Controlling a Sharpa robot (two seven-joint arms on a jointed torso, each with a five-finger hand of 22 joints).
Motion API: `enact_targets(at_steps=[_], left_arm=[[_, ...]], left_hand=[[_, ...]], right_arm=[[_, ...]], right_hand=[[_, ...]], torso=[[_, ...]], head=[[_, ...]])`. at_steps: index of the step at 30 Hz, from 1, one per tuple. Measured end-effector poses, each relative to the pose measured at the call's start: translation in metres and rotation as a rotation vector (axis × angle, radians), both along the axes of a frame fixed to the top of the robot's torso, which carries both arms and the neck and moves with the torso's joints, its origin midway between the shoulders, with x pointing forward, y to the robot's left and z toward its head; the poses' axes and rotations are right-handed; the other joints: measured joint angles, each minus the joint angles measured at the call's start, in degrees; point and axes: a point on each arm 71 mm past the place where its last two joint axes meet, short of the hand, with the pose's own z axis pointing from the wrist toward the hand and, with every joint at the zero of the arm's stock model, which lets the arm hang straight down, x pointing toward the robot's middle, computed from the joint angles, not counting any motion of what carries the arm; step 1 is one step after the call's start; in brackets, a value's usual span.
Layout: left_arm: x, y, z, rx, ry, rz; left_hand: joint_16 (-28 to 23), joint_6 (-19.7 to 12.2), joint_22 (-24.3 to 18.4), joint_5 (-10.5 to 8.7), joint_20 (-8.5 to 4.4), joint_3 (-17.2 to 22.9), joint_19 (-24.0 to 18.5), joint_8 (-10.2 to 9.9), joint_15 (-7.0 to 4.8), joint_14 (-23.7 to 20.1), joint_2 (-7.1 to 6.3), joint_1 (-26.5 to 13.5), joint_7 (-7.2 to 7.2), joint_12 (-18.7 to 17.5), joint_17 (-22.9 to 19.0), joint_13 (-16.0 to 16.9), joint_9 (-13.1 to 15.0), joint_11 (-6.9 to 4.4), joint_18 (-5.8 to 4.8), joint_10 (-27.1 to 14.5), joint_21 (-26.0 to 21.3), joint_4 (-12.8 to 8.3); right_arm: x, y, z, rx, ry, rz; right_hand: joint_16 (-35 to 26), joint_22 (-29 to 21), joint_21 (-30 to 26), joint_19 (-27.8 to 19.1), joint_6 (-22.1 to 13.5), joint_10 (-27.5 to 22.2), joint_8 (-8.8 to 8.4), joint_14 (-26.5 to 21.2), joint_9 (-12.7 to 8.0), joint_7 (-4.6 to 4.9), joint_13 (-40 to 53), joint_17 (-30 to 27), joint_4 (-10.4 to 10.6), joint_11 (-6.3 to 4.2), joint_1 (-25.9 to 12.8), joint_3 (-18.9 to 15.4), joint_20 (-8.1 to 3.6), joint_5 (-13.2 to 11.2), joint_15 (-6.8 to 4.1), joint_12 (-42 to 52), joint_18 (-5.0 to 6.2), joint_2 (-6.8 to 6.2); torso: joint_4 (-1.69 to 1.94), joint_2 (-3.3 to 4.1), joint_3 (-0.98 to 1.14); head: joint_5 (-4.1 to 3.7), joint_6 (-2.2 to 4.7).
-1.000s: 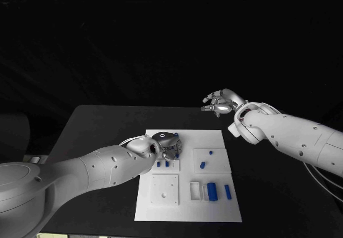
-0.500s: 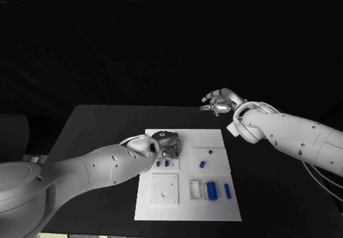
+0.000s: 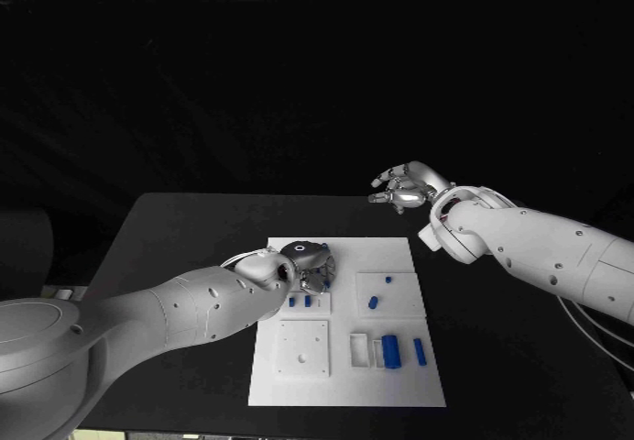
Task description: Assemble the parts on the task board
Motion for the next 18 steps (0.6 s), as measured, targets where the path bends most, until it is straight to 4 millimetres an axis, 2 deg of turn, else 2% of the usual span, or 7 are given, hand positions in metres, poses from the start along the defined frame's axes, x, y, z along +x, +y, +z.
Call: enact_targets(at_steps=[7, 14, 18], left_arm=[[-0.0002, 0.0004, -0.0003, 0.001, -0.006, -0.003], [-0.0012, 0.001, -0.0007, 0.0, -0.013, -0.006], [-0.0023, 0.0021, -0.0011, -0.003, -0.018, -0.006]], left_hand=[[0.0, 0.3, -0.4, 0.53, -0.12, 0.3, 0.5, 0.2, -0.14, 1.3, 0.82, 0.8, -0.28, -0.3, -0.5, -0.1, -0.2, -0.03, 0.12, 0.6, -0.3, -0.3], [-0.4, 1.6, -0.7, 1.85, -0.49, 0.8, 1.7, 0.7, -0.4, 3.2, 1.19, 1.2, -0.6, -0.7, -1.4, -0.3, -0.3, -0.73, 0.13, 2.1, -0.6, -0.8], [-0.5, 1.7, -0.7, 1.96, -0.61, 0.7, 1.9, 1.0, -0.59, 3.4, 1.33, 1.4, -0.51, -1.0, -1.5, -0.3, -0.3, -0.8, 0.13, 2.3, -0.7, -0.9]], right_arm=[[-0.0002, 0.0002, 0.0001, 0.0, 0.0, 0.001], [-0.0003, 0.0004, 0.0001, 0.001, 0.0, 0.001], [-0.0004, 0.0004, 0.0001, 0.001, 0.0, 0.002]], right_hand=[[0.0, 0.0, 0.0, 0.2, -0.1, 0.0, 0.0, 0.0, 0.0, -0.08, -0.1, -0.1, 0.0, 0.0, 0.0, 0.0, 0.19, 0.0, 0.0, 0.0, 0.01, 0.0], [0.0, 0.0, 0.0, 0.2, -0.1, 0.0, 0.0, 0.0, 0.0, -0.11, 0.0, -0.1, 0.0, 0.0, 0.0, 0.0, 0.19, 0.0, 0.0, 0.0, 0.04, 0.0], [0.0, 0.0, 0.0, 0.2, 0.0, 0.0, 0.0, 0.0, 0.0, -0.12, -0.1, 0.0, 0.0, 0.0, 0.0, 0.0, 0.19, 0.0, 0.0, 0.0, 0.05, 0.0]], torso=[[0.02, 0.0, 0.01], [0.02, 0.01, -0.02], [0.02, 0.01, -0.02]], head=[[-0.02, -0.09], [0.03, -0.09], [0.08, -0.1]])
